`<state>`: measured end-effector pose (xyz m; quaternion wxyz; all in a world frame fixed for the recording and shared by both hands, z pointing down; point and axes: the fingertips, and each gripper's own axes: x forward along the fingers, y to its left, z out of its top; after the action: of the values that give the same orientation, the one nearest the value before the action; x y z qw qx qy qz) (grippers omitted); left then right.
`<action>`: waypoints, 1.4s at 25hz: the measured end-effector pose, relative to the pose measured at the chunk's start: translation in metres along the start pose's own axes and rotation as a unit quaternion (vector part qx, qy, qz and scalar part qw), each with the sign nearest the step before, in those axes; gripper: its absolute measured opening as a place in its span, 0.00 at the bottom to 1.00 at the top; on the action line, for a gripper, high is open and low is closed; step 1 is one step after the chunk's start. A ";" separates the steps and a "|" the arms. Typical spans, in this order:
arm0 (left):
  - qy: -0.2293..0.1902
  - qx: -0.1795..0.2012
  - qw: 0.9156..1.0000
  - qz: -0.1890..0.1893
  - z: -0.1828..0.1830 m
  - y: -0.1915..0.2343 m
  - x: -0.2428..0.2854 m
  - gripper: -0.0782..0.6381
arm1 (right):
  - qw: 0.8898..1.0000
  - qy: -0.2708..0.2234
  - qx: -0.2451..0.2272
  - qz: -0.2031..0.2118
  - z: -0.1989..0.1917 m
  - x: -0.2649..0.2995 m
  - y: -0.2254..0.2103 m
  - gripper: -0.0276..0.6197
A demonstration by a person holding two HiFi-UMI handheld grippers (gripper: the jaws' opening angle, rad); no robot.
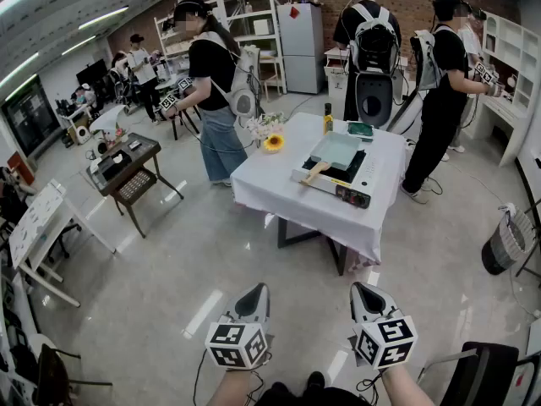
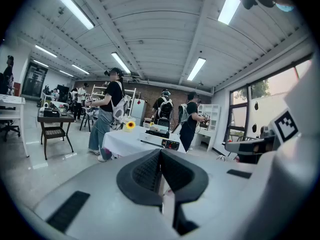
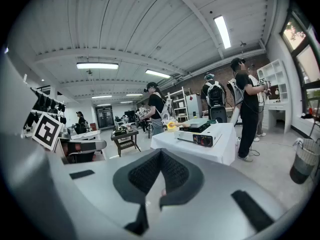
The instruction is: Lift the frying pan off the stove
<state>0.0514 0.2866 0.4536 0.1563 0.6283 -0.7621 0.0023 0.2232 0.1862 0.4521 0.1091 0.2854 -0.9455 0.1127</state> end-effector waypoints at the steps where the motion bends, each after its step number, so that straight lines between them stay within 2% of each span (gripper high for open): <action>1: 0.001 0.000 1.000 0.000 -0.001 -0.001 0.000 0.12 | 1.000 0.001 0.000 0.000 -0.001 -0.002 0.000 0.04; 12: 0.018 0.003 1.000 -0.014 -0.014 -0.019 0.004 0.13 | 1.000 -0.012 0.016 0.011 -0.002 -0.005 -0.007 0.05; 16: 0.021 0.005 1.000 -0.008 -0.014 -0.016 0.005 0.19 | 0.999 -0.003 0.036 0.025 -0.007 -0.001 -0.007 0.16; 21: 0.018 -0.001 1.000 -0.002 -0.016 -0.016 0.007 0.27 | 0.998 0.012 0.039 0.039 -0.014 0.001 -0.011 0.24; 25: 0.019 -0.005 1.000 -0.001 -0.016 -0.016 0.008 0.28 | 0.997 0.023 0.050 0.055 -0.018 0.004 -0.009 0.31; 35: 0.014 -0.016 1.000 -0.011 -0.013 0.000 0.044 0.28 | 0.995 0.030 0.066 0.063 -0.012 0.039 -0.022 0.36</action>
<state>0.0475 0.2467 0.4761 0.1770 0.6342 -0.7527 -0.0025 0.2059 0.1518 0.4778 0.1113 0.2288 -0.9483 0.1899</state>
